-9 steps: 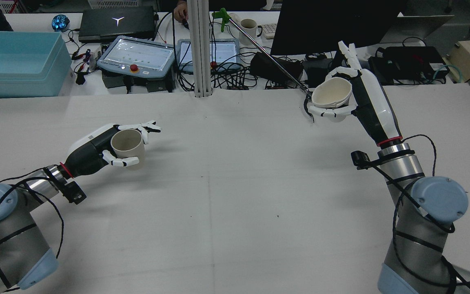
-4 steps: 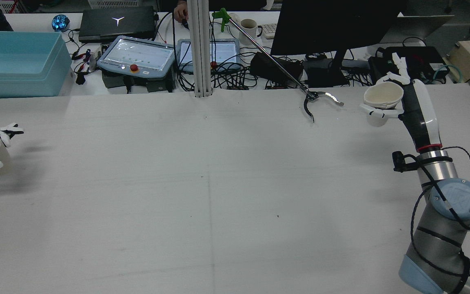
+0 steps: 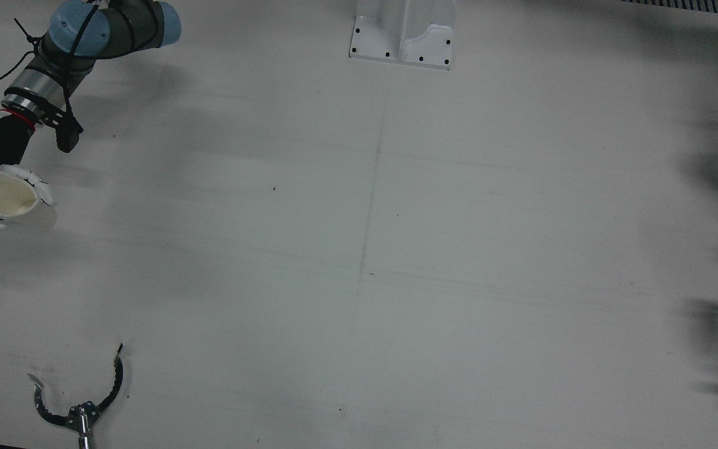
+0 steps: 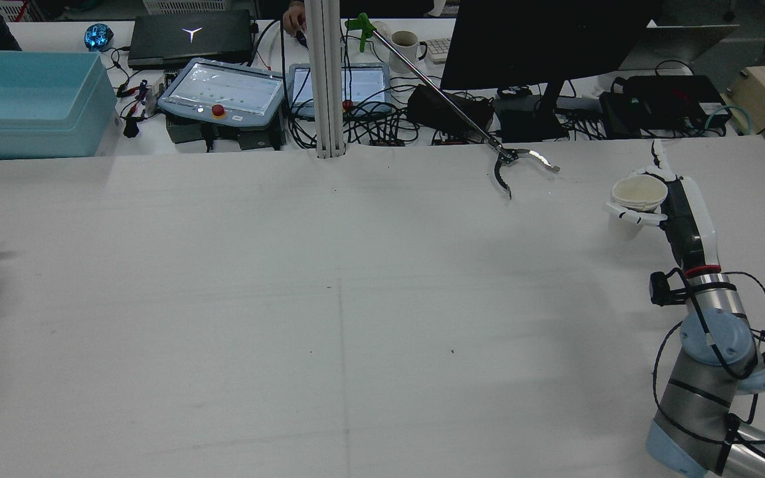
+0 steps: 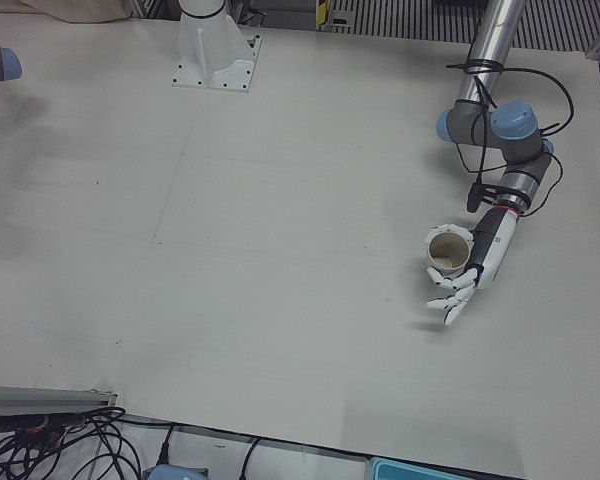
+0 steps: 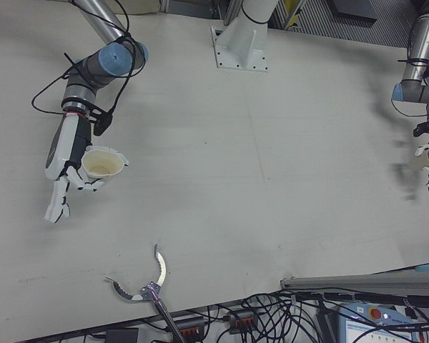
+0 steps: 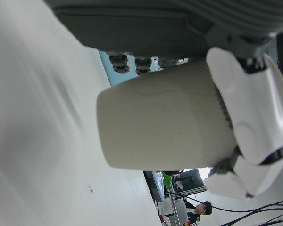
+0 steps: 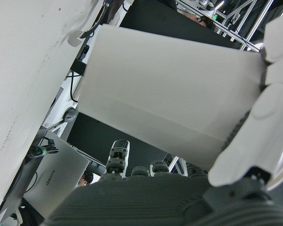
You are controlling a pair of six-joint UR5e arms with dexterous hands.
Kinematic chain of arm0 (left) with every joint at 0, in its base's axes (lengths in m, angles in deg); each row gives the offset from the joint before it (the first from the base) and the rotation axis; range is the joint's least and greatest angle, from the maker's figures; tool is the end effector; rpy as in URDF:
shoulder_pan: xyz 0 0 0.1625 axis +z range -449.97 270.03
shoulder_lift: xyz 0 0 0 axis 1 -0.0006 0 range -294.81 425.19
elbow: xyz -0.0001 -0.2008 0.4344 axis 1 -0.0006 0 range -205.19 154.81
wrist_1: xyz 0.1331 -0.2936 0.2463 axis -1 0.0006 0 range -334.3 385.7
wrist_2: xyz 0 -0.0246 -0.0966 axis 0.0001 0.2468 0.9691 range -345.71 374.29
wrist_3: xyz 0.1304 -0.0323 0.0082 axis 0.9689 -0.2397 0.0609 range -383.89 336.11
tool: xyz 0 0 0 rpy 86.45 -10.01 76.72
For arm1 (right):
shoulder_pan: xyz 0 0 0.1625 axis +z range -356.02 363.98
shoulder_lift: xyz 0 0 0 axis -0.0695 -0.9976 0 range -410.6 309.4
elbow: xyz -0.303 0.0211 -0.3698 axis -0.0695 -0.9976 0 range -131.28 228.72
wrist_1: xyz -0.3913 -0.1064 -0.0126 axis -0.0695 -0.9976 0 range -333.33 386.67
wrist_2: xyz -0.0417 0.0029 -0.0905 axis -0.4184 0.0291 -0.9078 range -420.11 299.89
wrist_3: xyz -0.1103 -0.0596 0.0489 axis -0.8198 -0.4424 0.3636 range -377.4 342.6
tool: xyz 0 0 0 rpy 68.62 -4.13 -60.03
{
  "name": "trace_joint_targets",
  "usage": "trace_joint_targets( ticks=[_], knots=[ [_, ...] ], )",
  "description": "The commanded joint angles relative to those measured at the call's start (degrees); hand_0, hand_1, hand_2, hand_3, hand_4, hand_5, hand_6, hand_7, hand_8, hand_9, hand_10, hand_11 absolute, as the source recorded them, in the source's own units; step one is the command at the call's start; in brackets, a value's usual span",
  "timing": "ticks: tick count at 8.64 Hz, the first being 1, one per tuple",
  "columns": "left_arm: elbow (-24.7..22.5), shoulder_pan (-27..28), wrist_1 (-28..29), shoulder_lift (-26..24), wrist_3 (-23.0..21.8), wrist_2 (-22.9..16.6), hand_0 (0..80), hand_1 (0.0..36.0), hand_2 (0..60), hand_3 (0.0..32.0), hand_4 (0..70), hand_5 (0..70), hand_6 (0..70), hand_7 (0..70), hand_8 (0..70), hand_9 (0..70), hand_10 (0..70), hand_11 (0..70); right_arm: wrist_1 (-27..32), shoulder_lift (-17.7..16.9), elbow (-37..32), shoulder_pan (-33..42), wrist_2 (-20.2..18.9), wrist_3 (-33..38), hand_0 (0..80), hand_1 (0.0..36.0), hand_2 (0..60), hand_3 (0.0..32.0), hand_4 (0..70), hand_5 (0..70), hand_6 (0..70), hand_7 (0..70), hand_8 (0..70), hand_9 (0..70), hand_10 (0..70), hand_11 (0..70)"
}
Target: Pour water
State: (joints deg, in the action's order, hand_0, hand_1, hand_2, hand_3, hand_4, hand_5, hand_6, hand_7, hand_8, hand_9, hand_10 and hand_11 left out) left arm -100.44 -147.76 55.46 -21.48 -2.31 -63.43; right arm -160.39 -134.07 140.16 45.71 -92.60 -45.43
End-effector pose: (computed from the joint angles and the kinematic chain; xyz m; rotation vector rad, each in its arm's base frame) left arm 0.1217 -0.4970 0.8302 -0.0114 2.1515 -1.6613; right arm -0.2147 -0.5222 0.6833 0.6536 -1.9815 2.0434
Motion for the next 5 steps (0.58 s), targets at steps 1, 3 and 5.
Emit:
trace_joint_targets(
  ticks=[1, 3, 5],
  knots=[
    [7.71, 0.23, 6.33, -0.16, 0.65, 5.8, 46.0, 19.4, 51.8, 0.0, 36.0, 70.0, 15.4, 24.4, 4.4, 8.9, 4.2, 6.8, 0.03, 0.24, -1.71, -0.94, -0.04, 0.96, 42.5, 13.5, 41.4, 0.0, 58.9, 59.5, 4.8, 2.8, 0.0, 0.0, 9.3, 13.3],
    [9.68, 0.4, 8.12, -0.25, 1.7, 7.67, 44.7, 18.5, 51.5, 0.0, 34.4, 69.4, 13.3, 21.7, 3.6, 7.8, 3.9, 6.3, 0.03, 0.32, -1.97, -0.95, -0.04, 0.87, 42.6, 13.5, 41.0, 0.0, 57.7, 59.3, 4.9, 3.4, 0.0, 0.0, 9.3, 13.4],
    [10.99, 1.02, 10.04, -0.25, 4.86, 7.67, 41.9, 17.8, 50.9, 0.0, 30.5, 63.4, 11.3, 19.5, 3.5, 7.8, 4.3, 6.8, 0.03, 0.24, -1.97, -0.95, -0.04, 0.87, 43.0, 13.7, 40.4, 0.0, 56.6, 59.1, 5.0, 3.8, 0.0, 0.0, 9.3, 13.5]
  ],
)
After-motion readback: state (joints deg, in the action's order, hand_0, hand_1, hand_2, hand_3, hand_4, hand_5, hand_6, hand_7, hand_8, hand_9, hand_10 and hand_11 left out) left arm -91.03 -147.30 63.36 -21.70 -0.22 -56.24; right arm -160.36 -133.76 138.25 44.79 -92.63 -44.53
